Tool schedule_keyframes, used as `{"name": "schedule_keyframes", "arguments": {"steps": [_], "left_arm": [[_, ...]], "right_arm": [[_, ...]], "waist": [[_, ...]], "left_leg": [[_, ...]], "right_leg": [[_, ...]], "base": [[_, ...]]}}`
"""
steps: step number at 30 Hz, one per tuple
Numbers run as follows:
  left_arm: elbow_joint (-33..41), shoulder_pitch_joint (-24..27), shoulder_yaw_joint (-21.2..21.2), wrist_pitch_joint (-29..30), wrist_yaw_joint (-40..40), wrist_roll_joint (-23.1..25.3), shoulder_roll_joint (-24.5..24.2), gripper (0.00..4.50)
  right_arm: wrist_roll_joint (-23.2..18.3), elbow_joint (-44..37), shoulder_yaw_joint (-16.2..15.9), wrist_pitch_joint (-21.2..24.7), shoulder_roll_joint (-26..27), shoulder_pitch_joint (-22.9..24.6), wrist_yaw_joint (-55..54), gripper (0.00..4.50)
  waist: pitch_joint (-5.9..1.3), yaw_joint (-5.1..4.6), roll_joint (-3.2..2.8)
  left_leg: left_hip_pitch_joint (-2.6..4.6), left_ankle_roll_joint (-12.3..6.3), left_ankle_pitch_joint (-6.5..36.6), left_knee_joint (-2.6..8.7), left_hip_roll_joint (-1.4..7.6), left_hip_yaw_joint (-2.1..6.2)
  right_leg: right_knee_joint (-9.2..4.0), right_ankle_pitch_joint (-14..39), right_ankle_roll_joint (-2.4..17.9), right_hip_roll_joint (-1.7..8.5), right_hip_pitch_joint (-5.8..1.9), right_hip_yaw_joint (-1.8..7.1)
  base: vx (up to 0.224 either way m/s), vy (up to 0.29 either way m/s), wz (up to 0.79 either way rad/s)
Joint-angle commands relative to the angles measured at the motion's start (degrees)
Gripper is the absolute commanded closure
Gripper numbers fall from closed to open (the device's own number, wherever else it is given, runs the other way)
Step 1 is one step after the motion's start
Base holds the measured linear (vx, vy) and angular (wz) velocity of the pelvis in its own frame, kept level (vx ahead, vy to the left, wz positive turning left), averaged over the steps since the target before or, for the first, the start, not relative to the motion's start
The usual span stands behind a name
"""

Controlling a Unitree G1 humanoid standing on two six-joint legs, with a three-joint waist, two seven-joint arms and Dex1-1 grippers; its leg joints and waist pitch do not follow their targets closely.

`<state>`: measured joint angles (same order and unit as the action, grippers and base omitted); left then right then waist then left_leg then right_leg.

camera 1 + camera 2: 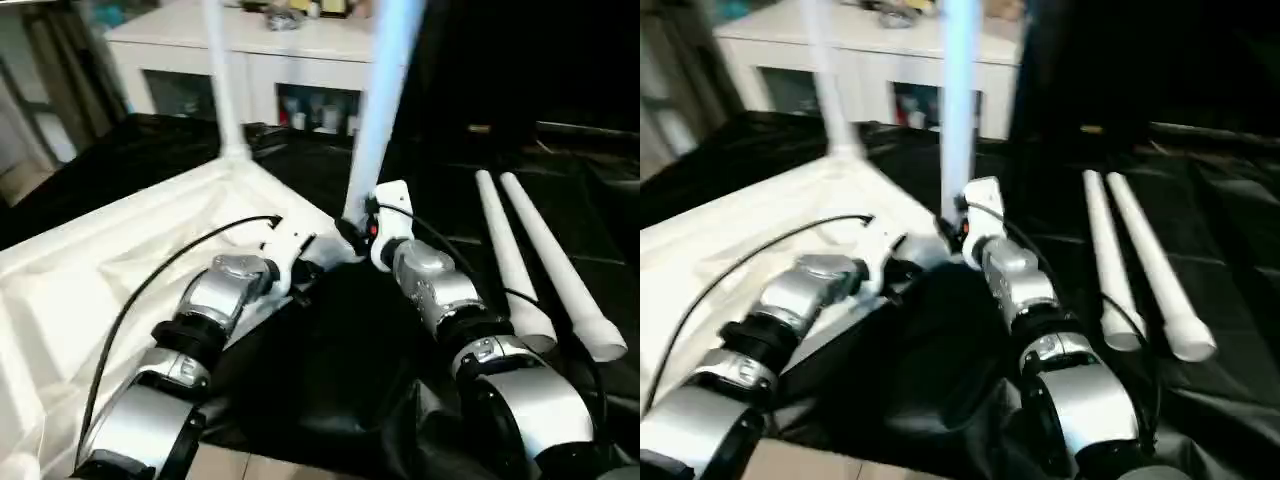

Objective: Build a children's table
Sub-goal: Insert table leg to table base

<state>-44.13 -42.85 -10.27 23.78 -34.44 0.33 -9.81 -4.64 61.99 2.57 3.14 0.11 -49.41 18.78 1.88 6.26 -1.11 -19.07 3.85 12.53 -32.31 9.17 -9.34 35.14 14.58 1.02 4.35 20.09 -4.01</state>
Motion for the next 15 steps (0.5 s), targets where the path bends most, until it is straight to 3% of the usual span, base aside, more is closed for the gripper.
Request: {"name": "schedule_keyframes", "arguments": {"steps": [1, 5, 6, 7, 8, 9, 10, 11, 12, 15], "left_arm": [[-0.6, -1.3, 0.2, -0.2, 2.1, 1.0, 0.1, 4.50], [-0.1, -1.1, 0.2, -0.2, 1.9, 0.9, 0.1, 4.50], [-0.1, -1.0, 0.2, -0.3, 1.9, 0.9, 0.1, 4.50], [-0.1, -1.0, 0.2, -0.3, 1.9, 0.9, 0.1, 4.50], [0.0, -0.9, 0.2, -0.3, 1.8, 0.9, 0.1, 4.50], [0.0, -0.9, 0.2, -0.4, 1.8, 0.9, 0.0, 4.50], [0.0, -0.9, 0.2, -0.4, 1.8, 0.9, 0.0, 4.50], [-0.1, -0.9, 0.2, -0.5, 1.8, 1.0, 0.0, 4.50], [-0.2, -0.9, 0.2, -0.5, 1.8, 1.0, 0.0, 4.50], [-0.2, -0.9, 0.2, -0.6, 1.8, 1.0, 0.0, 4.50]], "right_arm": [[0.0, 5.5, -1.0, 3.9, 2.6, 2.6, 1.9, 1.31], [-1.3, 5.6, 0.9, 3.6, 2.6, 2.3, 3.3, 1.17], [-1.5, 5.7, 1.1, 3.6, 2.6, 2.2, 3.7, 1.42], [-1.6, 5.7, 1.1, 3.7, 2.6, 2.2, 3.9, 1.42], [-1.7, 5.7, 1.3, 3.5, 2.5, 2.1, 4.1, 1.50], [-1.7, 5.7, 1.4, 3.4, 2.4, 2.1, 4.2, 1.50], [-1.8, 5.7, 1.4, 3.3, 2.4, 2.1, 4.3, 1.55], [-1.7, 5.8, 1.6, 3.0, 2.3, 2.0, 4.5, 1.67], [-1.7, 5.8, 1.6, 3.0, 2.3, 2.0, 4.5, 1.88], [-1.5, 5.9, 2.0, 2.5, 2.3, 1.9, 4.7, 2.02]], "waist": [[-2.01, -0.24, -0.12], [-2.22, -0.78, -0.15], [-2.28, -0.85, -0.21], [-2.80, -0.87, -0.17], [-3.46, -0.69, 0.00], [-3.60, -0.71, 0.28], [-3.45, -0.81, 0.14], [-3.24, -0.76, 0.04], [-3.24, -0.73, 0.08], [-2.84, -0.71, -0.07]], "left_leg": [[-0.73, -2.67, 6.1, 4.38, 4.58, 1.60], [-0.75, -4.20, 3.6, 3.94, 4.54, 1.32], [-0.75, -4.54, 3.1, 3.84, 4.49, 1.31], [-0.92, -5.36, 0.4, 3.31, 4.42, 1.25], [-0.90, -7.06, -5.2, 2.44, 4.13, 1.13], [-1.11, -8.48, -7.9, 2.05, 3.91, 1.09], [-1.45, -10.94, -10.4, 1.75, 3.75, 1.07], [-1.64, -12.31, -8.8, 1.65, 3.92, 0.95], [-1.75, -12.47, -8.0, 1.62, 3.99, 0.97], [-1.65, -11.25, -2.8, 2.06, 4.56, 0.96]], "right_leg": [[-4.12, -0.2, 12.9, 5.64, -1.53, 3.50], [-3.63, -5.0, 14.5, 5.58, -1.66, 3.40], [-3.56, -5.7, 14.9, 5.59, -1.70, 3.37], [-3.07, -9.6, 15.9, 5.74, -1.93, 3.39], [-2.04, -18.5, 16.8, 5.44, -1.81, 3.33], [-1.56, -23.2, 16.9, 5.22, -1.83, 3.27], [-1.27, -27.2, 17.3, 4.97, -1.47, 2.92], [-1.48, -25.9, 17.7, 5.39, -1.23, 2.84], [-1.50, -24.8, 17.8, 5.48, -1.33, 2.83], [-2.11, -15.7, 18.0, 5.58, -1.06, 2.87]], "base": [[0.000, 0.000, 0.00], [0.000, 0.000, 0.00], [0.000, 0.000, 0.00], [0.000, 0.000, 0.00], [0.000, 0.000, 0.00], [0.000, 0.000, 0.00], [0.000, 0.000, 0.00], [0.000, 0.000, 0.00], [0.000, 0.000, 0.00], [0.000, 0.000, 0.00]]}}
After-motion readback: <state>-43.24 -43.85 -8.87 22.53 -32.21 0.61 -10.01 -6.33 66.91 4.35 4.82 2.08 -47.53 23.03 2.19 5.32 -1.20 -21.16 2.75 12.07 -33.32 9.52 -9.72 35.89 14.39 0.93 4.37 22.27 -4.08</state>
